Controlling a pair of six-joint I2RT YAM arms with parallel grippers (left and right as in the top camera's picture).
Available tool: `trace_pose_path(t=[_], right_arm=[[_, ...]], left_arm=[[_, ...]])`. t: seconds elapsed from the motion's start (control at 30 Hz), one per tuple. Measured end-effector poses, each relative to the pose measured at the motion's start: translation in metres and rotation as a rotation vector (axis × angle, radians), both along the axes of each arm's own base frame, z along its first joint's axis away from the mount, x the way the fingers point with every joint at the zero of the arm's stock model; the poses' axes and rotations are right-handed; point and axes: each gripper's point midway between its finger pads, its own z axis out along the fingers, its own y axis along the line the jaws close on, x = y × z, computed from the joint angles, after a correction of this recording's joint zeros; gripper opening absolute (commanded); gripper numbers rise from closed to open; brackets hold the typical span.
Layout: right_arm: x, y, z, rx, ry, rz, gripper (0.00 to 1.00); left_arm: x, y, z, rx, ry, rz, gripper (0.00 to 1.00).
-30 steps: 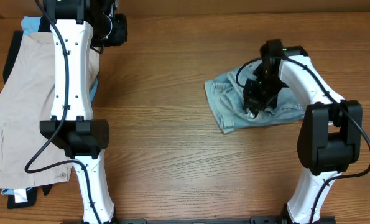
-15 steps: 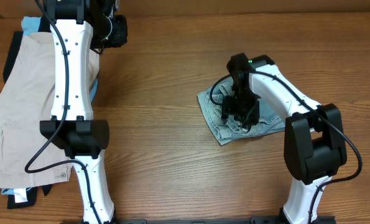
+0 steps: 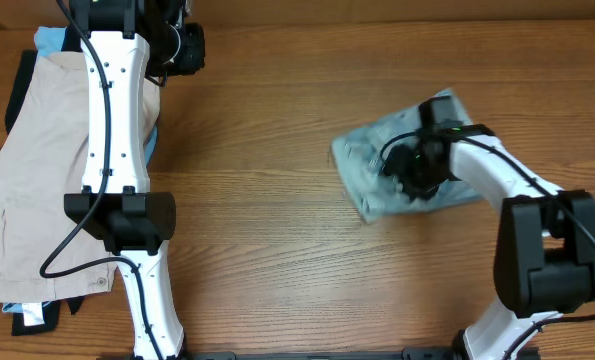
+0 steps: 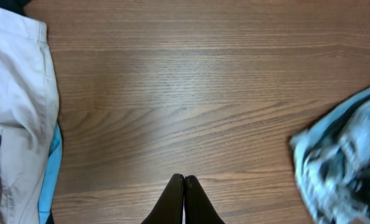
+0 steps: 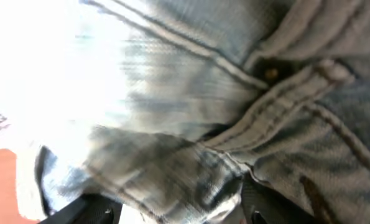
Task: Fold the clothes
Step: 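Carry the folded shorts with the right gripper to the table's top-right corner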
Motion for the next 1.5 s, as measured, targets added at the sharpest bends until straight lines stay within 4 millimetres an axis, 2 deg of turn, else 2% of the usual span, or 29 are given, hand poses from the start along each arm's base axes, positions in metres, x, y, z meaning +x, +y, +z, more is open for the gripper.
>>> trace_pose_path(t=[0.07,0.17,0.27,0.4,0.6,0.8,0.93,1.1,1.23,1.3,1.43,1.47,1.5], right_arm=[[0.043,-0.021,0.003,-0.025,-0.165,-0.052,0.65],[0.083,-0.049,0.006,-0.077,-0.32,-0.105,0.64],[0.114,-0.075,0.008,-0.139,-0.452,-0.138,0.63],[0.142,-0.098,0.007,-0.217,-0.587,-0.135,0.62],[0.179,-0.116,0.0,-0.341,-0.745,-0.095,0.61],[0.228,-0.134,-0.002,-0.427,-0.795,-0.093,0.61],[0.252,-0.144,-0.001,-0.452,-0.778,-0.088,0.62],[0.26,-0.146,-0.001,-0.459,-0.724,-0.058,0.69],[0.259,-0.144,-0.001,-0.443,-0.658,-0.026,0.84],[0.256,-0.141,0.001,-0.427,-0.616,-0.009,1.0],[0.246,-0.139,0.006,-0.391,-0.522,0.044,1.0],[0.241,-0.14,0.008,-0.382,-0.495,0.048,1.0],[0.233,-0.141,0.01,-0.368,-0.453,0.053,1.0]], left_arm=[[0.003,0.0,0.001,0.001,-0.012,0.001,0.04],[0.004,0.002,0.001,0.013,-0.019,0.006,0.04],[0.007,0.004,0.002,0.022,-0.031,0.01,0.04],[0.011,0.005,0.004,0.027,-0.047,0.016,0.04],[0.011,0.001,0.004,0.035,-0.05,0.01,0.04],[0.012,-0.006,0.004,0.038,-0.057,-0.005,0.04],[0.013,-0.008,0.005,0.038,-0.062,-0.009,0.04],[0.014,-0.008,0.003,0.04,-0.061,-0.008,0.04],[0.016,-0.009,-0.003,0.041,-0.053,-0.009,0.04],[0.018,-0.009,-0.006,0.041,-0.049,-0.01,0.05],[0.02,-0.009,-0.009,0.043,-0.047,-0.01,0.08],[0.02,-0.009,-0.009,0.044,-0.047,-0.009,0.11],[0.02,-0.009,-0.009,0.044,-0.047,-0.009,0.19]])
